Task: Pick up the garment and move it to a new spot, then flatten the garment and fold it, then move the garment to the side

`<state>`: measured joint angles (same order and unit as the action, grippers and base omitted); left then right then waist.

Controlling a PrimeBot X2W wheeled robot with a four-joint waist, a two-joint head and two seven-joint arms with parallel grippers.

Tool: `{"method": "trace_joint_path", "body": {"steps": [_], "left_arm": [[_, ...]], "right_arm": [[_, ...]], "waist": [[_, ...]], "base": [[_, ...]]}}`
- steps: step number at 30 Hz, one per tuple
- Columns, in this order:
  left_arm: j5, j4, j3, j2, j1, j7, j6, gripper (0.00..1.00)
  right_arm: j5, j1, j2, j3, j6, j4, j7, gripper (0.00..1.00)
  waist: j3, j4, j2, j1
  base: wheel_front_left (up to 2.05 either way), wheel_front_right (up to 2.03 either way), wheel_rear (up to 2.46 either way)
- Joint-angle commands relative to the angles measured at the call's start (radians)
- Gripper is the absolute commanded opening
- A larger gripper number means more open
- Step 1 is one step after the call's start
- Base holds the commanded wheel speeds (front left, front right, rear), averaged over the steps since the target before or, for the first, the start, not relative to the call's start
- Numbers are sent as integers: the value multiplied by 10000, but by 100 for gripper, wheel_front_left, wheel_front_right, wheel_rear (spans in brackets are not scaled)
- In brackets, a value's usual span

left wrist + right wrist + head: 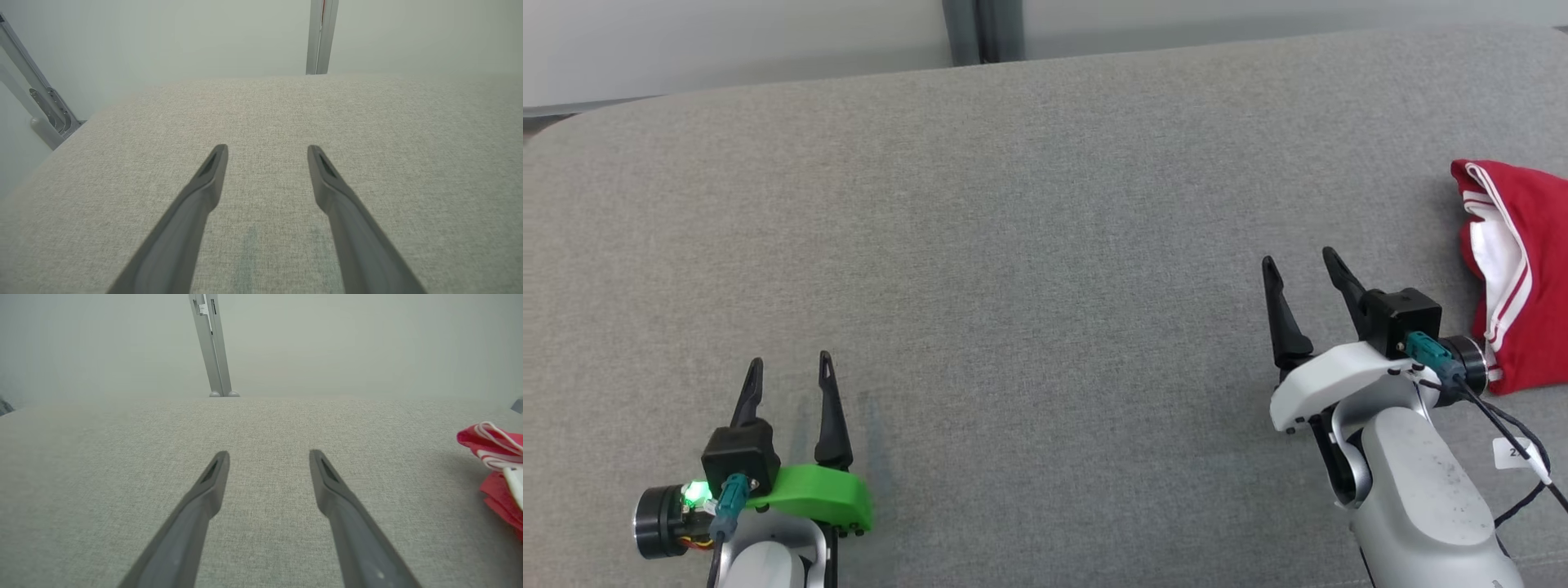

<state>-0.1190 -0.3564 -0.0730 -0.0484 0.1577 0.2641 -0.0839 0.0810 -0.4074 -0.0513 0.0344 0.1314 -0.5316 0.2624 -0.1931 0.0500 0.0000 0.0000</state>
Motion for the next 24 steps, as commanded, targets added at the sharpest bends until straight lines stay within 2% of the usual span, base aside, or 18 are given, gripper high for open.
{"method": "trace_joint_path", "body": {"steps": [1, 6, 15, 24], "left_arm": [[-61, -15, -1, -48, -157, -9, 5, 100], [-169, -100, 95, -48, -263, -9, 132, 100], [-536, -82, 342, -48, -624, -9, 731, 100], [-549, -186, 456, -48, -932, -10, 895, 100]], "right_arm": [[162, 194, -7, 62, -17, 22, 27, 100], [417, 418, -9, 259, -17, -71, 27, 100], [784, 819, -8, 572, -17, -85, 28, 100], [853, 1119, -7, 465, -17, 78, 28, 100]], "waist": [[388, -363, 0, 0], [773, -635, 0, 0], [1395, -845, 0, 0], [1708, -895, 0, 0]], "base": [[0, 0, 0], [0, 0, 0], [0, 0, 0], [0, 0, 0]]}}
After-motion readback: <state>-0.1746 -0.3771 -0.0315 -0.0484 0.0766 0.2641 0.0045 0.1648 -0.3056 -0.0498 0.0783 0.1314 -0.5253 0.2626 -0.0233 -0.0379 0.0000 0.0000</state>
